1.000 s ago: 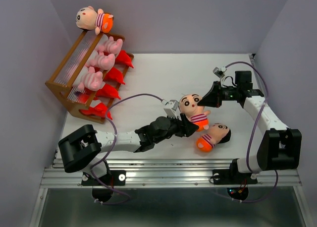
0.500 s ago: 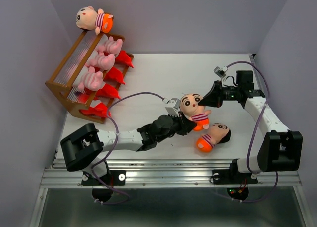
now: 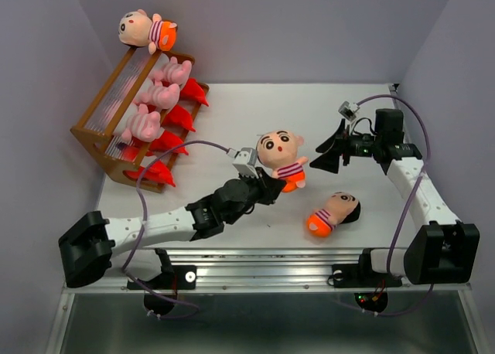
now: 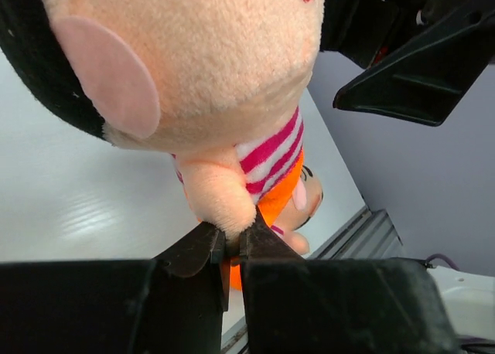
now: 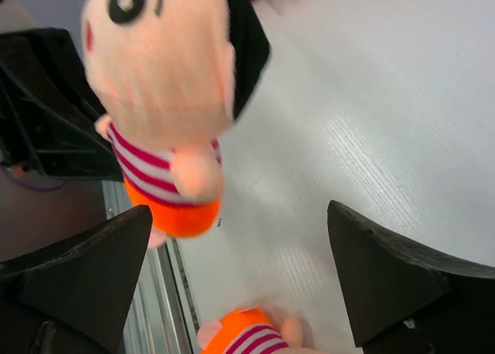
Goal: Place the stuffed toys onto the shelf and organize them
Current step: Pass the stuffed toy from the right arm to the left, then place the stuffed toy onto shelf
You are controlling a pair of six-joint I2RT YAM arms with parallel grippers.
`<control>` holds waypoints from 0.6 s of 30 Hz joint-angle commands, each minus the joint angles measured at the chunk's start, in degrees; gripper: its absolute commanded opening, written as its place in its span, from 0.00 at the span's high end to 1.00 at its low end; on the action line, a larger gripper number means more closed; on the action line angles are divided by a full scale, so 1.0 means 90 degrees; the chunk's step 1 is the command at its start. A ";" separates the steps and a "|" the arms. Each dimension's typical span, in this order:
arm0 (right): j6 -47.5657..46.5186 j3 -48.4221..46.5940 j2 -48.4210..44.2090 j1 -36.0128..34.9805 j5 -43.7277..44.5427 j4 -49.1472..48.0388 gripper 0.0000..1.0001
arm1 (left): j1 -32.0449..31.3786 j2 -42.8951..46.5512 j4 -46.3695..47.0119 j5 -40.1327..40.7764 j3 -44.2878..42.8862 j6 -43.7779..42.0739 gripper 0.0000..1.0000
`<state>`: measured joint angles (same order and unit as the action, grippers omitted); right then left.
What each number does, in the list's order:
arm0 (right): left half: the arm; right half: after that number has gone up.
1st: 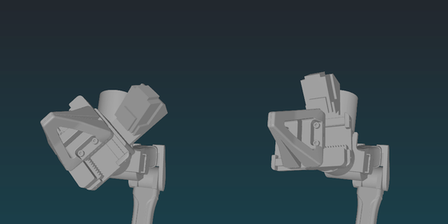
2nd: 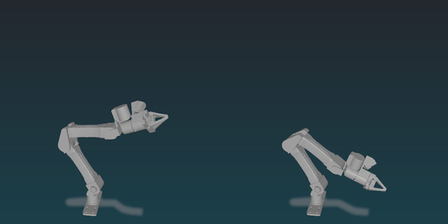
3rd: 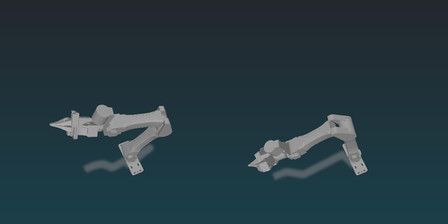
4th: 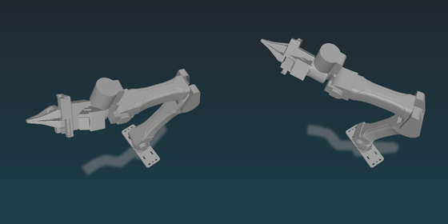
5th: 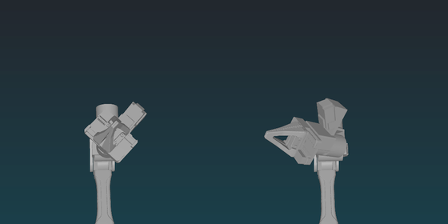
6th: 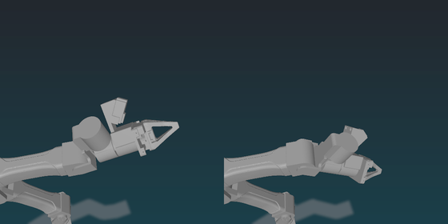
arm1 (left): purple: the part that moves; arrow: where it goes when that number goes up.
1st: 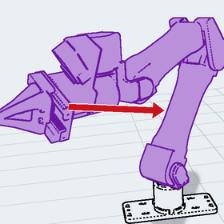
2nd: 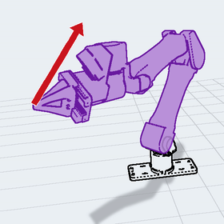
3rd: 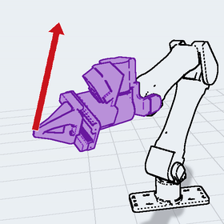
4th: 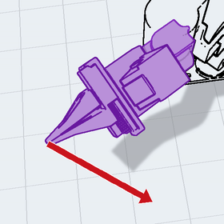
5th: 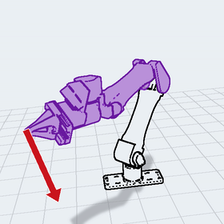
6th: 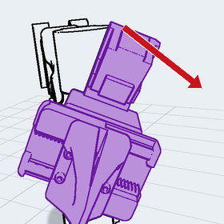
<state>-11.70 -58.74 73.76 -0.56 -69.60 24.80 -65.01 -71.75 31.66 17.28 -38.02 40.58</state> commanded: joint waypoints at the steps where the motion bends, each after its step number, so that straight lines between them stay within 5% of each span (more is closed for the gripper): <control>1: 0.0060 -0.0212 -0.0294 0.0305 0.0692 -0.0021 0.00 | 0.0133 0.0947 -0.0869 0.0949 -0.0072 -0.0426 1.00; 10: -0.0125 0.0373 0.0144 0.0970 0.0517 -0.0070 0.00 | 0.1334 0.2151 -0.2686 0.1449 -0.1115 -0.0905 1.00; 18: -0.0194 0.0579 0.0262 0.1029 0.0712 -0.0079 0.00 | 0.3305 0.1470 -0.3497 0.0689 -0.2793 -0.1188 1.00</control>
<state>-12.27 -53.52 77.08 8.29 -63.40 25.39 -41.30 -55.02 3.62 26.33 -55.09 32.64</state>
